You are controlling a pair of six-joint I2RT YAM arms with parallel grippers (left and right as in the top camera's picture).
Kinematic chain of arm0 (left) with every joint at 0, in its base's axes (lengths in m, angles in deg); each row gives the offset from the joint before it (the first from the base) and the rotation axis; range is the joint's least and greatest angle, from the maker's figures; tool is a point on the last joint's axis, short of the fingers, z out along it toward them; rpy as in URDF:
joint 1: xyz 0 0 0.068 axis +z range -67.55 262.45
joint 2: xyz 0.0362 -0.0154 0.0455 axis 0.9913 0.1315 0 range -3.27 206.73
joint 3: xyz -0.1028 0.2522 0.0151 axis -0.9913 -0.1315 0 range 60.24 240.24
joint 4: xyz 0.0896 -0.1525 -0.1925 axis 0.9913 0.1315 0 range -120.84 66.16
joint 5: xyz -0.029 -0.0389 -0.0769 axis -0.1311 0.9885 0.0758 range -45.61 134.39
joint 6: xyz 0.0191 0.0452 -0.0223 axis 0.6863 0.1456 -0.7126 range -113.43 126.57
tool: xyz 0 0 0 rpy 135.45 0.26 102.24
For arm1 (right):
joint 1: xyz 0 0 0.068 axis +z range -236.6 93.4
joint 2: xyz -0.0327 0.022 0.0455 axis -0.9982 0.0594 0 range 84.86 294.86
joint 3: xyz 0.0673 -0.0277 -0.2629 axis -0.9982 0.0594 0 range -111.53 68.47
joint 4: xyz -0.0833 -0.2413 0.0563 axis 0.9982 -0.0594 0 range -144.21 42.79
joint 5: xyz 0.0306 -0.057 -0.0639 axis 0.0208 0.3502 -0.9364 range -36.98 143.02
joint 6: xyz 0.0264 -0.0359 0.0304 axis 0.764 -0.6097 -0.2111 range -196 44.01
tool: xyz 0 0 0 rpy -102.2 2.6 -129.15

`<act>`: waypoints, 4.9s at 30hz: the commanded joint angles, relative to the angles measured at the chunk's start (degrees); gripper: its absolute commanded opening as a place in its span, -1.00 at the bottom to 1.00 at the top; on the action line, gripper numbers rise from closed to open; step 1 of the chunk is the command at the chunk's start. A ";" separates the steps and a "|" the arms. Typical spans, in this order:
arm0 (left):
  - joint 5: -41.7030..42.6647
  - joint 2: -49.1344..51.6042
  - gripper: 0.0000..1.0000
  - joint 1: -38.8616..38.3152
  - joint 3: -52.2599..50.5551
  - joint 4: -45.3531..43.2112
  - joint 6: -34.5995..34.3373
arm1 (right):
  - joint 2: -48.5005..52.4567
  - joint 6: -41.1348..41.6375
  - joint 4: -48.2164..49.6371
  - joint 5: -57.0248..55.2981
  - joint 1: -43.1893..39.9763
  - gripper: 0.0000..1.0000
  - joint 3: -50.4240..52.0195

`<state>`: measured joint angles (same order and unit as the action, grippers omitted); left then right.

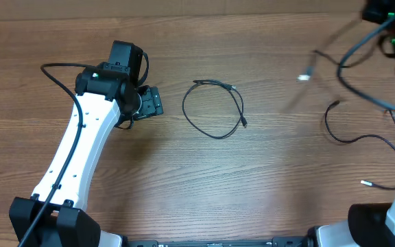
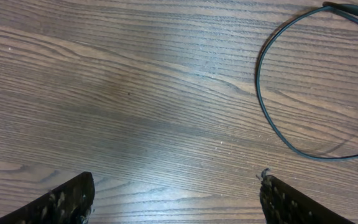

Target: Untangle cables

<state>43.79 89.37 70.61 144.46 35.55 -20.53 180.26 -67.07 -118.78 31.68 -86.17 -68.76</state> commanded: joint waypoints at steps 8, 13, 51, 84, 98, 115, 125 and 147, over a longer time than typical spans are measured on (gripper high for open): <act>0.66 -0.50 0.69 0.20 -0.24 0.02 -0.57 | 8.83 1.51 -13.60 -0.63 -16.96 -0.92 -0.72; 0.66 -0.50 0.69 0.20 -0.24 0.00 -0.59 | 12.81 6.38 -17.64 0.02 -21.40 -0.92 -0.72; 0.66 -0.50 0.70 0.20 -0.24 -0.28 -0.59 | 15.85 1.05 -23.26 25.57 -13.29 0.89 17.64; 1.75 -0.50 0.69 0.20 -0.24 -0.22 -0.59 | 15.85 3.93 18.01 13.11 -13.97 0.29 60.78; 1.81 -0.50 0.69 0.20 -0.24 -0.20 -0.59 | 15.85 9.14 17.05 9.42 -17.86 -0.89 61.11; 2.38 -0.50 0.70 0.20 -0.24 -0.63 -0.59 | 15.85 4.17 19.47 33.99 -39.19 -0.45 57.37; 2.54 -0.50 0.75 0.20 -0.24 -1.11 -0.57 | 13.42 -7.21 13.18 48.43 -26.51 0.29 49.07; -1.92 -0.50 0.88 0.20 -0.26 -0.20 0.11 | 17.90 -18.43 24.41 36.15 14.67 0.83 51.78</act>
<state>42.85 89.35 70.61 144.48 35.20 -20.48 196.87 -84.66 -95.89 71.17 -73.27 -17.70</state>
